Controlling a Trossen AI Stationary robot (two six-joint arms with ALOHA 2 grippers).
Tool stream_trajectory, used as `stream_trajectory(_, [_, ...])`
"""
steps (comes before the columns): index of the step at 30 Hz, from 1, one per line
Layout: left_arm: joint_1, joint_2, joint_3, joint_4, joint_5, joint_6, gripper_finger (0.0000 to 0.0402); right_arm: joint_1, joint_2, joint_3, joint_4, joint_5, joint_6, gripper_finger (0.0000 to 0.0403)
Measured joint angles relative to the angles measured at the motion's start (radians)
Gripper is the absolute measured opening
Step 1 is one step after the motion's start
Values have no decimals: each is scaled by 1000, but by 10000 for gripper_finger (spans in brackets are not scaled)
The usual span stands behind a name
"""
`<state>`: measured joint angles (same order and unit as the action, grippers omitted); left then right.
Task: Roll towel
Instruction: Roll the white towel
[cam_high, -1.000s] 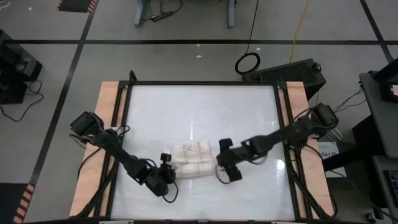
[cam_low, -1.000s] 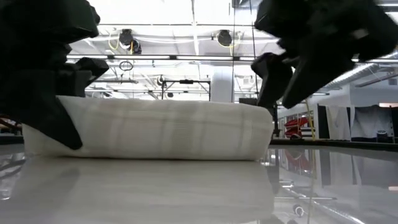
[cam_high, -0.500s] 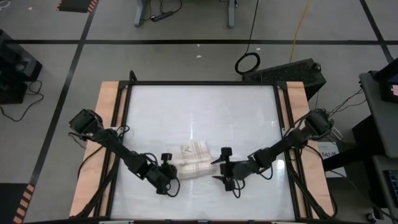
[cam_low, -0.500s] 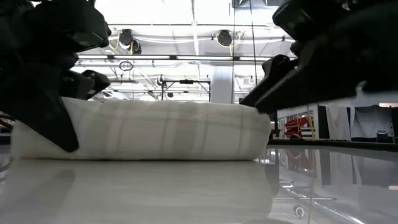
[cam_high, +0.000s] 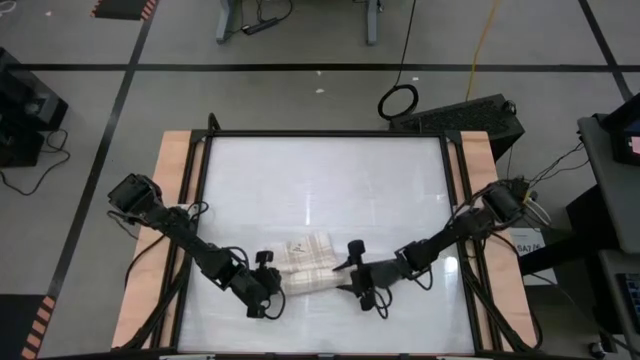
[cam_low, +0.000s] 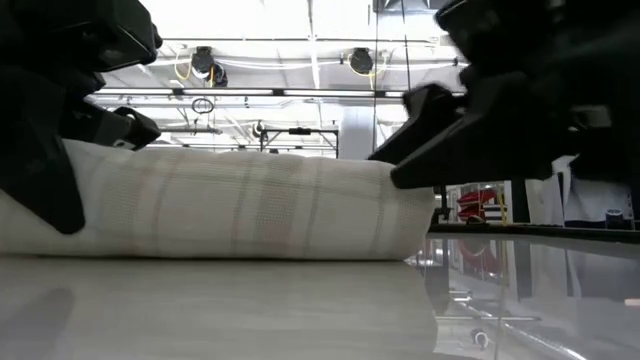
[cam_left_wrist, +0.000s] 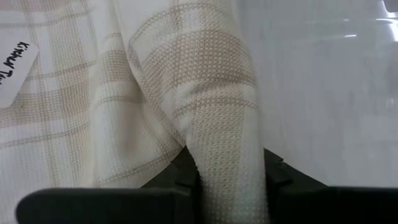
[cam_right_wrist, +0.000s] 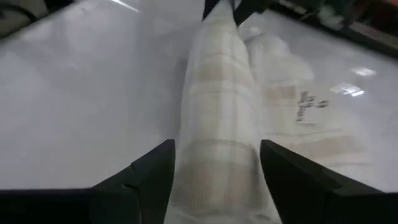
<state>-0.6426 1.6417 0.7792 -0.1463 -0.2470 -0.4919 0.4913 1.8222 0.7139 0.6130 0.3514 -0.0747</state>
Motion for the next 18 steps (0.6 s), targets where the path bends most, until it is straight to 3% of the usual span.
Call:
stream_trajectory(6, [-2,0,0,3,-5,0,81,-56,10,0,6,-72,85,164])
stream_trajectory(10, [-2,0,0,3,-16,-23,81,-88,8,8,3,-175,159,85])
stream_trajectory(13, [-2,0,0,-2,-45,-129,85,-108,8,26,-15,-244,215,23])
stream_trajectory(18, [-9,-1,3,-3,-24,-249,142,-152,8,65,-61,-301,351,22])
